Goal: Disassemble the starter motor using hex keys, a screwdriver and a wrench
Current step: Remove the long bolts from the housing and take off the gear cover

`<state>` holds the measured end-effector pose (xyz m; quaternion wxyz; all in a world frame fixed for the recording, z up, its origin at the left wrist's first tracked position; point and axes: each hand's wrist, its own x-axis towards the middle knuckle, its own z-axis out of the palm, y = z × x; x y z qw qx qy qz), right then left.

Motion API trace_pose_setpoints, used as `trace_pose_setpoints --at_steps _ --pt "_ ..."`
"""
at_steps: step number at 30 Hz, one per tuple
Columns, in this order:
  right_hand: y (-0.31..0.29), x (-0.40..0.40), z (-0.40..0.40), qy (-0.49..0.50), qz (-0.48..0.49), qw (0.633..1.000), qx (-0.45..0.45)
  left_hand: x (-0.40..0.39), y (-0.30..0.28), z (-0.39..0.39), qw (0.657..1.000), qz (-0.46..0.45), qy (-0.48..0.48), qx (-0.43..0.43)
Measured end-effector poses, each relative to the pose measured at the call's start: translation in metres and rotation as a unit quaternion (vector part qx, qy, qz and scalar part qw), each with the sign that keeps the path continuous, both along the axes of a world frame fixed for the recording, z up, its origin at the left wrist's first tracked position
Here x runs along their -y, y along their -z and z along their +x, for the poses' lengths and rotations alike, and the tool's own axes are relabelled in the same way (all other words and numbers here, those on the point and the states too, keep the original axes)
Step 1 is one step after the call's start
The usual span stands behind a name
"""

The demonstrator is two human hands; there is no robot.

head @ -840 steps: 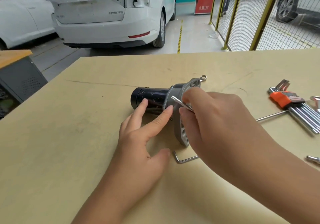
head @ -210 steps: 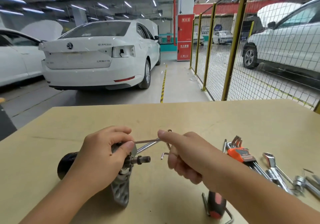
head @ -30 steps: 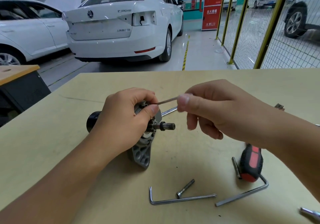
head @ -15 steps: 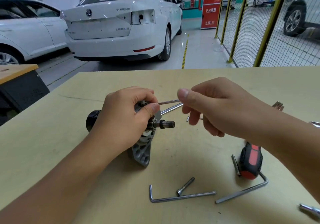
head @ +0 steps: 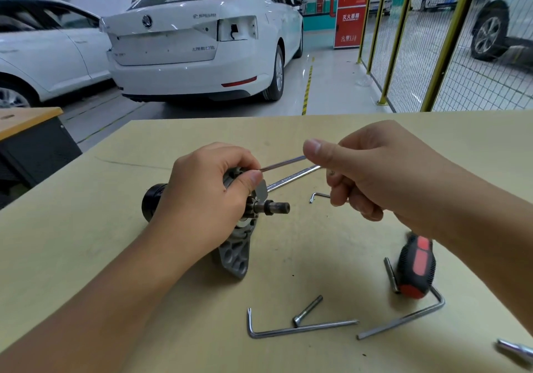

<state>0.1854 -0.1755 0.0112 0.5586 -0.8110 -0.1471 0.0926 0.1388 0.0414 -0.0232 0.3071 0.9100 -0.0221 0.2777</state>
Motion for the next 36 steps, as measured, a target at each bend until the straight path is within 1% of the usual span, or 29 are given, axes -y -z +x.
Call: trace_pose_setpoints --at_steps 5,10,13,15,17,19,21,24,26,32,34,36 --pt "-0.001 0.003 0.003 0.010 0.011 1.000 0.014 0.000 0.000 0.000 1.000 0.008 -0.002 -0.008" --pt "0.002 0.003 0.001 -0.004 -0.020 0.990 0.143 0.000 -0.003 -0.001 0.999 0.021 -0.001 -0.031" --pt "0.009 -0.001 -0.001 -0.034 -0.093 0.968 0.229 -0.001 -0.003 -0.001 0.999 0.022 0.002 -0.041" --pt "0.014 -0.003 -0.001 -0.050 -0.120 0.957 0.261 -0.002 -0.003 -0.001 0.999 0.016 0.009 -0.045" --pt "0.018 -0.003 -0.002 -0.055 -0.108 0.955 0.272 -0.002 -0.003 -0.001 0.999 0.017 0.016 -0.042" --pt "0.017 -0.005 -0.005 -0.047 -0.074 0.961 0.261 -0.002 -0.003 0.000 0.999 0.027 0.018 -0.035" --pt "0.015 -0.006 -0.006 -0.032 -0.060 0.973 0.222 -0.002 -0.002 0.000 0.999 0.026 0.014 -0.035" --pt "0.013 -0.006 -0.002 -0.047 -0.082 0.990 0.105 -0.002 -0.002 -0.001 0.999 0.017 0.012 -0.027" --pt "0.013 -0.007 -0.001 -0.062 -0.110 0.990 0.064 -0.001 -0.002 -0.001 0.999 0.018 0.012 -0.026" --pt "0.006 -0.015 0.004 -0.074 -0.209 0.972 0.083 0.004 -0.004 0.000 0.999 0.017 -0.006 -0.041" --pt "0.000 -0.020 0.005 -0.092 -0.255 0.958 0.093 0.009 -0.004 -0.002 0.999 0.010 -0.009 -0.037" --pt "-0.005 -0.023 0.006 -0.115 -0.303 0.940 0.103 0.014 -0.003 -0.005 1.000 0.003 -0.006 -0.013"
